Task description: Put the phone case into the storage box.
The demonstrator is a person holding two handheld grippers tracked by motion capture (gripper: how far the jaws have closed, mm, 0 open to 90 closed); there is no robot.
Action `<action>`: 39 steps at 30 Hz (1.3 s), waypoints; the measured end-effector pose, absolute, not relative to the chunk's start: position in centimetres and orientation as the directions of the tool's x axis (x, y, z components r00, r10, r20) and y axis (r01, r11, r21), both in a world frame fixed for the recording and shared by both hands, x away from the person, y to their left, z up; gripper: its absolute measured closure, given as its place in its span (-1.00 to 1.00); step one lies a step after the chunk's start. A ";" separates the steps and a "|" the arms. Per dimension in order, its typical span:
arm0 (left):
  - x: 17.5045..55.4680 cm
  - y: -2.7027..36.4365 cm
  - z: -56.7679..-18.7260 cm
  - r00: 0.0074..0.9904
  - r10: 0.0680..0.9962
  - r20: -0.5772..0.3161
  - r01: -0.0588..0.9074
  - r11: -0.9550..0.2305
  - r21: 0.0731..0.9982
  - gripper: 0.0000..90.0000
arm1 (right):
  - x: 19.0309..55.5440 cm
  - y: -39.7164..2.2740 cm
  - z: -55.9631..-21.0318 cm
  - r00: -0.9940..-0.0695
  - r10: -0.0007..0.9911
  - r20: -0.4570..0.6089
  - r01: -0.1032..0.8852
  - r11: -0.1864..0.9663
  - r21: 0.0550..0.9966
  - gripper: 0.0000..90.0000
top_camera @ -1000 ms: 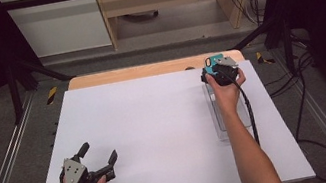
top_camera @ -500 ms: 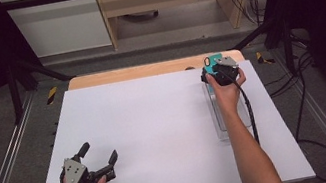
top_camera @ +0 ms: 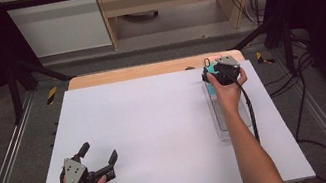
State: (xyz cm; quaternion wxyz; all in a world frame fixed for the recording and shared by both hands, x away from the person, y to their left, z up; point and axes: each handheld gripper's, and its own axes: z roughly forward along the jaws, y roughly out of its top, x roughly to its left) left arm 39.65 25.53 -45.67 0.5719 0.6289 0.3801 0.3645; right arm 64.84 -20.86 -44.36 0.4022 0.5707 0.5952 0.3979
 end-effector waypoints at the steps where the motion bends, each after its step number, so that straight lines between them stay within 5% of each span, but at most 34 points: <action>1: 39.6 25.5 -45.7 0.445 0.895 0.024 0.060 -0.057 0.997 -0.91 | 64.8 -20.9 -44.3 -0.026 0.999 -0.025 0.360 0.033 0.932 -0.70; 39: 39.7 25.5 -45.6 0.456 0.890 0.013 0.064 -0.048 0.997 -0.93 | 64.0 -21.0 -43.0 -0.047 0.997 -0.052 0.371 0.066 0.926 -0.77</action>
